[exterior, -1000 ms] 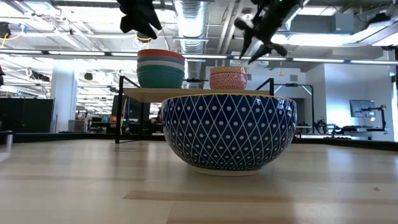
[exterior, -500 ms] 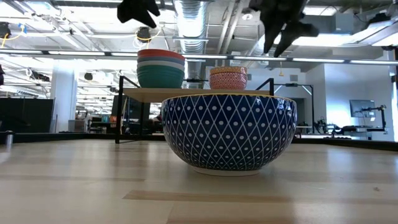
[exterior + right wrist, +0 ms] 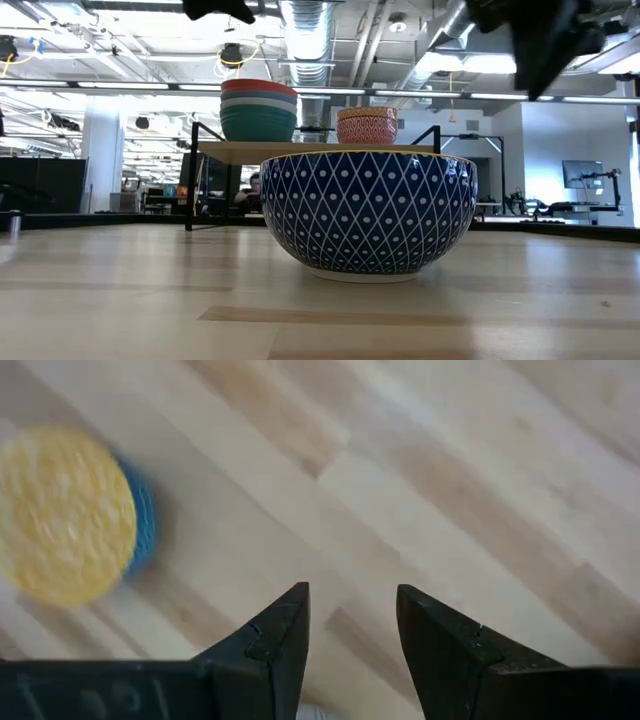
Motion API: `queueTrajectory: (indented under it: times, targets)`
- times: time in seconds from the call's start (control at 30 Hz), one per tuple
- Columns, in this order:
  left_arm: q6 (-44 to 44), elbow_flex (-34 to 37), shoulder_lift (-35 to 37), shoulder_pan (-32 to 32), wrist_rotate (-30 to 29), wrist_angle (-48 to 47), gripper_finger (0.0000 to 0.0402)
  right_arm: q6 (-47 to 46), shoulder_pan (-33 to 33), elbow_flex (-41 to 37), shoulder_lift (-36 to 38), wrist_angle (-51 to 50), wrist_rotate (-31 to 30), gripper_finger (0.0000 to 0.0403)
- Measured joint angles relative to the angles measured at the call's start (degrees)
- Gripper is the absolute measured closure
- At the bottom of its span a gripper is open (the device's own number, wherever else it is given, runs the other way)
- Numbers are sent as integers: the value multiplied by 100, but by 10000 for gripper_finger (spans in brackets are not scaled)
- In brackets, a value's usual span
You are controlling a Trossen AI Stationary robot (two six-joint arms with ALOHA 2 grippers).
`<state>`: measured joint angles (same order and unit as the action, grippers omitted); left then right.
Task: Place and stack bowls onto a shelf
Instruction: Stack the red printed bowl into the light blue printed bowl
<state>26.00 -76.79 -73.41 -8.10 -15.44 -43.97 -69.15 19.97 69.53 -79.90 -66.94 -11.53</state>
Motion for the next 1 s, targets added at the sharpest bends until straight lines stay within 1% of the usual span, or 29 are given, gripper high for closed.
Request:
queueTrajectory:
  times: [0.3,0.47,0.6,0.67,0.83,1.0]
  targets:
    - [402,7,-529,-640,20,143,207,-364,1288,-61,-113,-29,330,226]
    - [521,7,-656,-824,14,133,207,-627,1759,-256,-197,1,715,226]
    - [535,7,-649,-892,-33,175,207,-963,2079,-653,-203,59,1173,226]
    - [535,7,-649,-916,-36,180,207,-1093,2209,-862,-184,311,1292,226]
    - [533,7,-649,-920,-28,295,207,-1398,2407,-1305,-190,1018,1324,226]
    - [430,7,-649,-920,-20,425,207,-1841,2430,-1695,-192,997,1337,226]
